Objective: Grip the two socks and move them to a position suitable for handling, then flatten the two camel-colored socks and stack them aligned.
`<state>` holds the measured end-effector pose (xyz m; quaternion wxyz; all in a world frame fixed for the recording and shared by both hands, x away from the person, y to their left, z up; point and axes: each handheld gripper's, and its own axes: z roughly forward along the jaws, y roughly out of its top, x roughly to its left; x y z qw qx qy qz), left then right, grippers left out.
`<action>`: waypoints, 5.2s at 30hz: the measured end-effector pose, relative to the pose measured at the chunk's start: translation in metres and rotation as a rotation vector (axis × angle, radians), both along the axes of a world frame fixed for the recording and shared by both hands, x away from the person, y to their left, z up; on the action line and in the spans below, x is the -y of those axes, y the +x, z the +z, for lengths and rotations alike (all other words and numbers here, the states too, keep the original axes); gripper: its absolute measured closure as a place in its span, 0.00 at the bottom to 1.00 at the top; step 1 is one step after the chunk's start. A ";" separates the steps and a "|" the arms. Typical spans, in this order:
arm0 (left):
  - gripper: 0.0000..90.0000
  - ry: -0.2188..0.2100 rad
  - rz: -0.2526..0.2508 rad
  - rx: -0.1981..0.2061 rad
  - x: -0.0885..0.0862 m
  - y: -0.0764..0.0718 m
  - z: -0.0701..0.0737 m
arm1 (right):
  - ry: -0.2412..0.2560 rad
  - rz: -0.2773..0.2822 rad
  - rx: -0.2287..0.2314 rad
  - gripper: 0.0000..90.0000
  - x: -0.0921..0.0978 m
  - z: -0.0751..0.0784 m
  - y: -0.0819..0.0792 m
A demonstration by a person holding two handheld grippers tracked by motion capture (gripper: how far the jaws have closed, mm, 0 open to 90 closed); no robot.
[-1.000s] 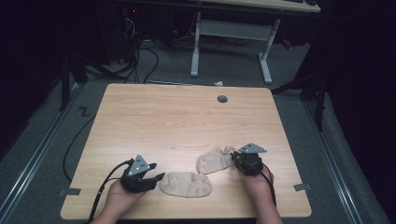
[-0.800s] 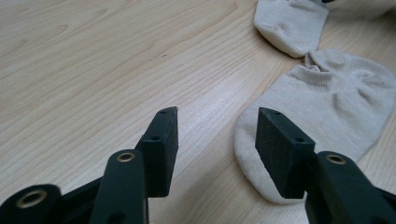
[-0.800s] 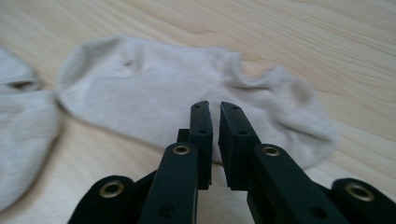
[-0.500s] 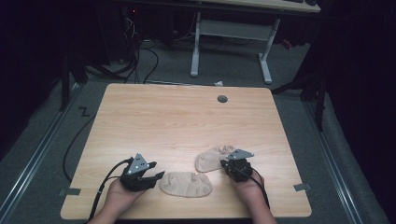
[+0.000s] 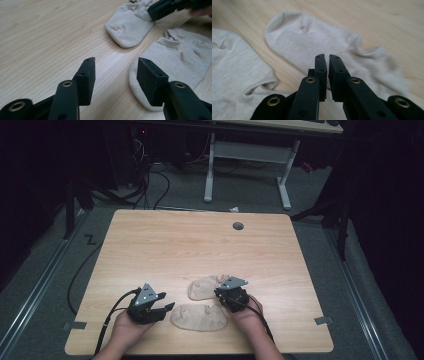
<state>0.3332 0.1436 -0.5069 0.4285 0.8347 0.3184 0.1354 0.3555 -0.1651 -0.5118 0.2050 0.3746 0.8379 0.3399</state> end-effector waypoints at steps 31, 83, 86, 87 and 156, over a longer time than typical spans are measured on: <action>0.55 -0.033 0.063 -0.025 0.038 0.040 -0.014 | 0.034 -0.062 -0.068 0.88 0.029 -0.011 0.020; 0.96 -0.060 0.105 0.033 0.038 0.044 -0.005 | 0.075 -0.086 0.080 0.92 0.016 0.009 0.004; 0.96 -0.081 0.100 0.044 0.037 0.042 0.001 | 0.077 -0.090 0.098 0.92 0.016 0.014 0.002; 0.96 -0.078 0.095 0.050 0.036 0.041 0.002 | 0.078 -0.090 0.104 0.92 0.017 0.015 0.001; 0.91 0.122 0.026 -0.092 0.028 -0.035 -0.013 | -0.043 0.124 -0.031 0.89 0.008 -0.007 -0.080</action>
